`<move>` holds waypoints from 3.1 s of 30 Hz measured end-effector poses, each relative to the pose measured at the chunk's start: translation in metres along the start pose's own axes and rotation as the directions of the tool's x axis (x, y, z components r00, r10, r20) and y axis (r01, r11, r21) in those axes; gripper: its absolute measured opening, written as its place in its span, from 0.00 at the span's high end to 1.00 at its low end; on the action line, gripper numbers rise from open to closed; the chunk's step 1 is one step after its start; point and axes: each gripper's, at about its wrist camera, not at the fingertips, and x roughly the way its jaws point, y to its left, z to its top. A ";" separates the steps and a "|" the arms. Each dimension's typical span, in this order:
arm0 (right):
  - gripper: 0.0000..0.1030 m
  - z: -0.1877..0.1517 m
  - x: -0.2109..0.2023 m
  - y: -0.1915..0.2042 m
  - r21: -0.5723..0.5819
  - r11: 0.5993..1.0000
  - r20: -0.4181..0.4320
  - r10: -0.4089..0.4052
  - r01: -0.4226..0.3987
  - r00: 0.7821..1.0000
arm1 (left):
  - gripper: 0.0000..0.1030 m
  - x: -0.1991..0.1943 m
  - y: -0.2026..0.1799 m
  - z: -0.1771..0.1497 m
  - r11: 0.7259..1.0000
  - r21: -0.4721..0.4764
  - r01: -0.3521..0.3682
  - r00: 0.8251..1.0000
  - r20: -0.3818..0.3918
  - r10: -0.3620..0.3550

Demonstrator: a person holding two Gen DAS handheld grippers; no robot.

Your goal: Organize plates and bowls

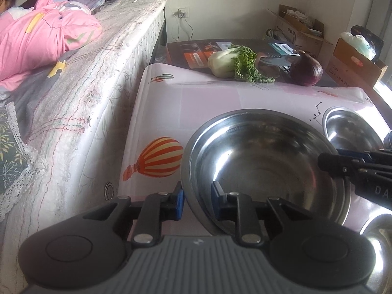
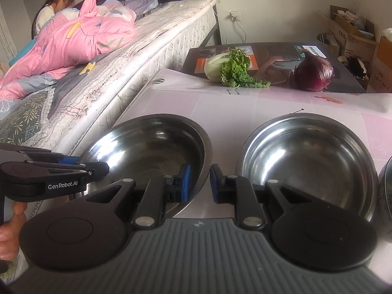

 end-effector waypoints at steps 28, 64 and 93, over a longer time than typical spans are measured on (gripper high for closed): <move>0.83 0.004 -0.105 -0.114 0.138 0.979 0.113 -0.165 0.149 0.980 | 0.72 -0.019 -0.153 0.047 0.948 0.306 0.083 0.992 0.061 -0.107; 0.35 -0.026 -0.112 -0.167 0.198 0.963 0.106 -0.208 0.184 0.972 | 0.23 -0.033 -0.192 0.031 0.918 0.359 0.168 0.980 0.042 -0.196; 0.37 -0.065 -0.162 -0.269 0.425 0.893 0.062 -0.191 0.147 0.980 | 0.45 -0.018 -0.282 0.013 0.871 0.220 0.440 0.898 -0.122 -0.423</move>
